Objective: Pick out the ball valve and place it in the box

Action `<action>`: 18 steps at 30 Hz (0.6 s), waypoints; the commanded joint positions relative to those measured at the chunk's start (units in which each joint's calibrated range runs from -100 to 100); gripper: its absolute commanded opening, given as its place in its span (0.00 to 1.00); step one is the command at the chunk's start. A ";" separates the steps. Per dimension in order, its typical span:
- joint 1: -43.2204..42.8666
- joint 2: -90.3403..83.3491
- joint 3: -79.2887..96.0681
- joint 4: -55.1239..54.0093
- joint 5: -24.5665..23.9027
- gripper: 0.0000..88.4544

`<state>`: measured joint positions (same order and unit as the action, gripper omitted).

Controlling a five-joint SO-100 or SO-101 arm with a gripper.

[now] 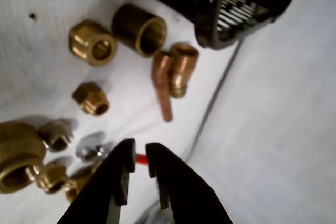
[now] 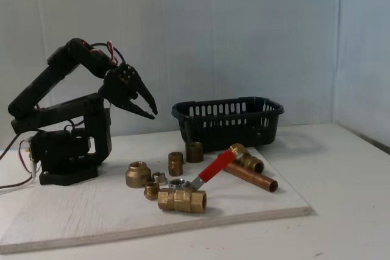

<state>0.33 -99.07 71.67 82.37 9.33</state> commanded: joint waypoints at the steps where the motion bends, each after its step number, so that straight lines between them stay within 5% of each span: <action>1: 0.55 0.42 -0.92 -2.61 -0.11 0.01; 9: 0.99 7.38 -11.21 -3.72 -3.94 0.16; 18: 1.07 36.63 -20.68 -9.49 -3.53 0.16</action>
<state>0.63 -70.44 54.43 75.67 5.61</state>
